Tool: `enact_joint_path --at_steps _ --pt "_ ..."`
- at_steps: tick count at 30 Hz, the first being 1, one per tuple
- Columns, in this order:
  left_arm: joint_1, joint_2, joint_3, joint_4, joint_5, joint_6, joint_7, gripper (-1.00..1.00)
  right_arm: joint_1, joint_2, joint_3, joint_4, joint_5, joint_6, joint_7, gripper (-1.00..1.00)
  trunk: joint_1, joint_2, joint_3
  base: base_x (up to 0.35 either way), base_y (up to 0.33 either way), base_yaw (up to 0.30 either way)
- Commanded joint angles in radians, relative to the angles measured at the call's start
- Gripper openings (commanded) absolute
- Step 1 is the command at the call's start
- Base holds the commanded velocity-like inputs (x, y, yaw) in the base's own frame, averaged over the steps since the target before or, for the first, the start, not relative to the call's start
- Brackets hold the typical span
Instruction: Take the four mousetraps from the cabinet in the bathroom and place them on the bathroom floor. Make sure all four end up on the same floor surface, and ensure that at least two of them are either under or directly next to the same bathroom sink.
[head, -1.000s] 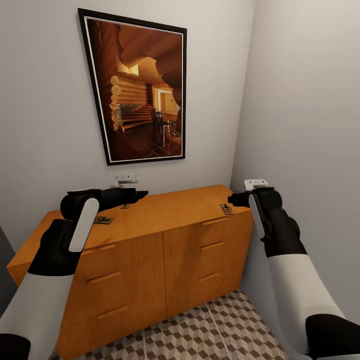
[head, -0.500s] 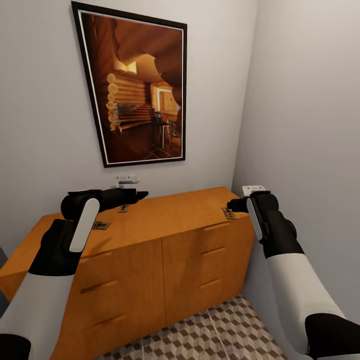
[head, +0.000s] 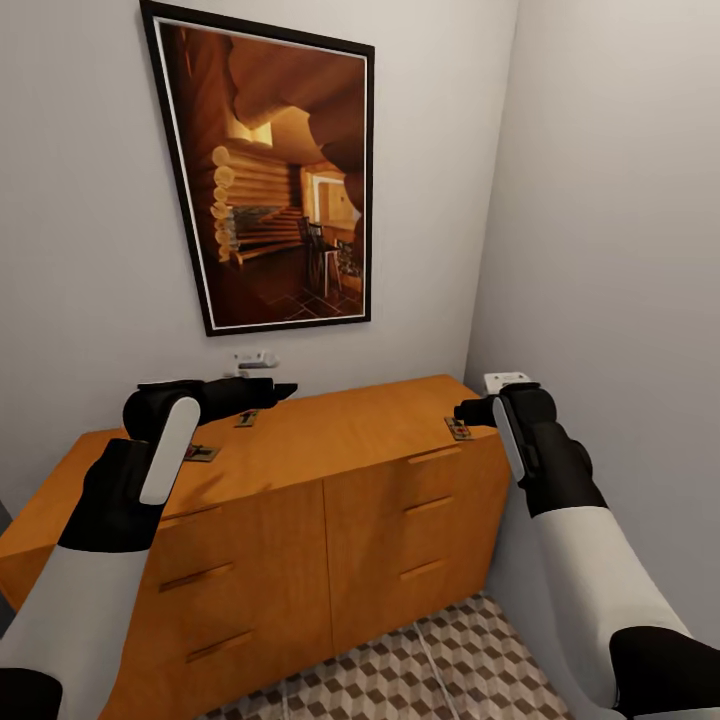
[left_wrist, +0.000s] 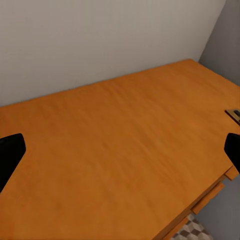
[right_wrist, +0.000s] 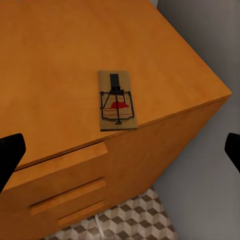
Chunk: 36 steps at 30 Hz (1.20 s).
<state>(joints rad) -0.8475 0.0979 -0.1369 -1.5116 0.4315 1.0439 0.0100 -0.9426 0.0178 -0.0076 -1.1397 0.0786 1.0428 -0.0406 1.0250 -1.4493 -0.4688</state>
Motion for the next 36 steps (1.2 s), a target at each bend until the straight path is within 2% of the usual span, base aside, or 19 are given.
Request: enact_joint_path --at_steps 1,8,13,17,24,36 --pt "-0.001 0.001 -0.001 -0.001 0.001 0.003 0.001 1.0 -0.001 0.001 -0.001 -0.001 0.007 0.004 0.003 1.0 0.0 -0.001 -0.001 0.005 0.0 0.0" --pt "-0.001 -0.001 -0.001 0.002 0.002 0.003 0.001 1.0 -0.001 0.0 -0.003 0.004 0.003 0.004 0.003 1.0 0.0 -0.001 -0.001 0.002 0.0 0.0" --pt "-0.001 -0.001 -0.001 0.004 0.001 0.003 0.001 1.0 -0.013 -0.002 -0.005 0.042 0.002 0.004 0.002 1.0 0.0 -0.001 -0.001 0.0 0.0 0.0" --pt "0.0 -0.001 -0.001 0.006 0.002 0.003 0.001 1.0 -0.039 -0.001 -0.006 0.082 0.001 0.004 0.002 1.0 0.0 -0.001 -0.001 0.0 0.0 0.0" --pt "0.004 -0.002 -0.001 0.009 0.001 0.003 0.001 1.0 -0.121 -0.001 -0.006 0.201 0.001 0.004 0.001 1.0 0.0 -0.001 -0.001 0.0 0.0 0.0" --pt "0.005 -0.002 -0.001 0.012 0.001 0.003 0.002 1.0 -0.216 -0.001 -0.006 0.309 0.001 0.004 0.001 1.0 0.0 -0.001 -0.001 0.0 0.0 0.0"
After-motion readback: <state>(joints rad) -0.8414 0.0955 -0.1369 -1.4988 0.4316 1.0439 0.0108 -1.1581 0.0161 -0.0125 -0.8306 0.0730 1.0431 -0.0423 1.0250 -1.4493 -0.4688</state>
